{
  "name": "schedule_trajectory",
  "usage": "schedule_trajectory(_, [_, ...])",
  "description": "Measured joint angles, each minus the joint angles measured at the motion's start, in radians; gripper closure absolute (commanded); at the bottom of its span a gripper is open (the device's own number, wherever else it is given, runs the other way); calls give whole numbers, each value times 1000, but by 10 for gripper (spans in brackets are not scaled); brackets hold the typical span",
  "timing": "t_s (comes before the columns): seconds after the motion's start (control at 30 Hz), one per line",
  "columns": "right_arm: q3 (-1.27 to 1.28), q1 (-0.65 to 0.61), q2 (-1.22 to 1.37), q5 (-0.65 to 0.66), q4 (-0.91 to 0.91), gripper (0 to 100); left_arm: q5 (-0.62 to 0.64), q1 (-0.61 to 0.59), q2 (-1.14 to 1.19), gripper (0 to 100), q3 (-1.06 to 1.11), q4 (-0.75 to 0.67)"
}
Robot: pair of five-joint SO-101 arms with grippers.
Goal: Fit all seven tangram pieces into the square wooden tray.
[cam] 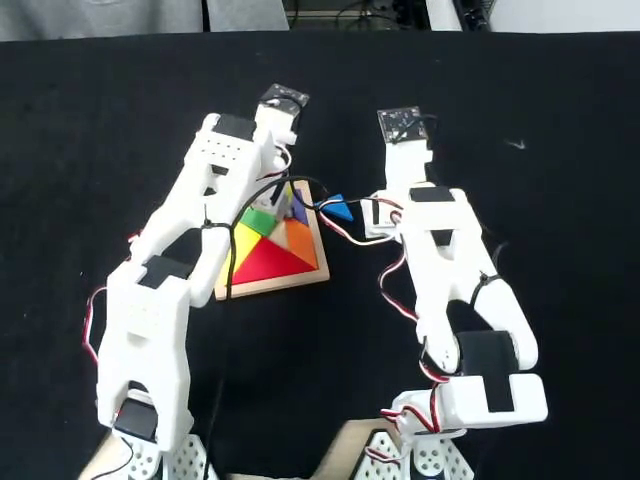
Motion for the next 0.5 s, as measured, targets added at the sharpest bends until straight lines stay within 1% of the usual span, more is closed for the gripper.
schedule_trajectory(0.1, [0,0,0,0,0,987,-20,-28,-5,824,-26,86])
schedule_trajectory(0.17, [0,0,0,0,0,987,-26,-52,-48,824,-84,196])
schedule_trajectory(0.27, [0,0,0,0,0,987,-28,-109,-172,824,-152,351])
schedule_trajectory(0.4, [0,0,0,0,0,987,-52,-219,-330,824,-92,385])
schedule_trajectory(0.5, [0,0,0,0,0,987,-167,-288,-428,824,55,385])
